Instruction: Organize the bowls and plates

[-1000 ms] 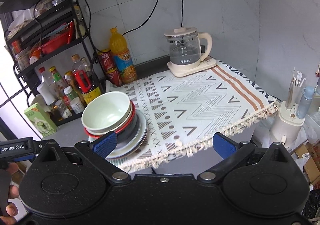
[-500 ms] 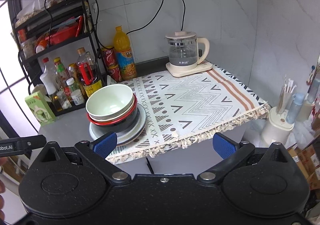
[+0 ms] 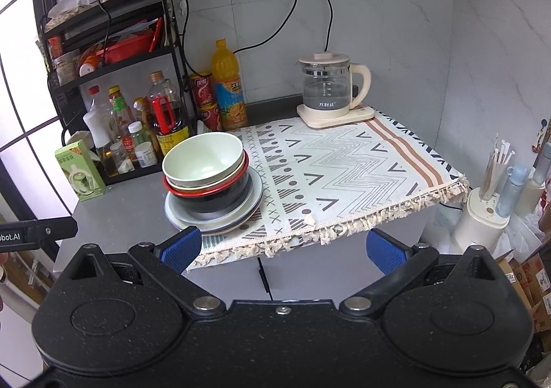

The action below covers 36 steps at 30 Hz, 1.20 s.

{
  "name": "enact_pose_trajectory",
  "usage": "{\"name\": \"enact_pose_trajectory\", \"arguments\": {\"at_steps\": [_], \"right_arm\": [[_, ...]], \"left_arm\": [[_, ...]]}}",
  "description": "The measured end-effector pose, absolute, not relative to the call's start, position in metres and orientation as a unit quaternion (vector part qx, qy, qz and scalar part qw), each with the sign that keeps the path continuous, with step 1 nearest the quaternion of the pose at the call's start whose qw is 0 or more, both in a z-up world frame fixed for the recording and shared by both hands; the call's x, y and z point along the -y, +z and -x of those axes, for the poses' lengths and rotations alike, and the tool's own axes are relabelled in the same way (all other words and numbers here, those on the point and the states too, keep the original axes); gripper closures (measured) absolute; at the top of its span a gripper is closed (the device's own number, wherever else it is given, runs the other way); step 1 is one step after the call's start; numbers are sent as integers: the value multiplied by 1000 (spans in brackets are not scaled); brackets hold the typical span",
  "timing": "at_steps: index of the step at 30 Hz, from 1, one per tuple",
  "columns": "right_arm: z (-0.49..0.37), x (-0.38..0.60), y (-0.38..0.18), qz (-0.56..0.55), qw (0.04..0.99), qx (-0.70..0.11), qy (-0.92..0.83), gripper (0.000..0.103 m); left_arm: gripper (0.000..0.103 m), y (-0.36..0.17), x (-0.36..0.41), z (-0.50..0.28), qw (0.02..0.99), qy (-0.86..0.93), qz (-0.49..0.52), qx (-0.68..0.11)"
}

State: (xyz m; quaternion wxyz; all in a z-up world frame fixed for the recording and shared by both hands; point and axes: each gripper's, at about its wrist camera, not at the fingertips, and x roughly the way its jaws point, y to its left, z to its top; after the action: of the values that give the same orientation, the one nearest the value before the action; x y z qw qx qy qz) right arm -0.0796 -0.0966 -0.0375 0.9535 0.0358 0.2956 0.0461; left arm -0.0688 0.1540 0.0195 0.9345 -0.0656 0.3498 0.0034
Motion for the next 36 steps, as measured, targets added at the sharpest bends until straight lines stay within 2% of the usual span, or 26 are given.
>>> {"name": "enact_pose_trajectory", "arguments": {"at_steps": [36], "right_arm": [[86,109,-41,-40,949,-306,61,0]], "left_arm": [[1,18,-136,79,938,-7,60,-342]]}}
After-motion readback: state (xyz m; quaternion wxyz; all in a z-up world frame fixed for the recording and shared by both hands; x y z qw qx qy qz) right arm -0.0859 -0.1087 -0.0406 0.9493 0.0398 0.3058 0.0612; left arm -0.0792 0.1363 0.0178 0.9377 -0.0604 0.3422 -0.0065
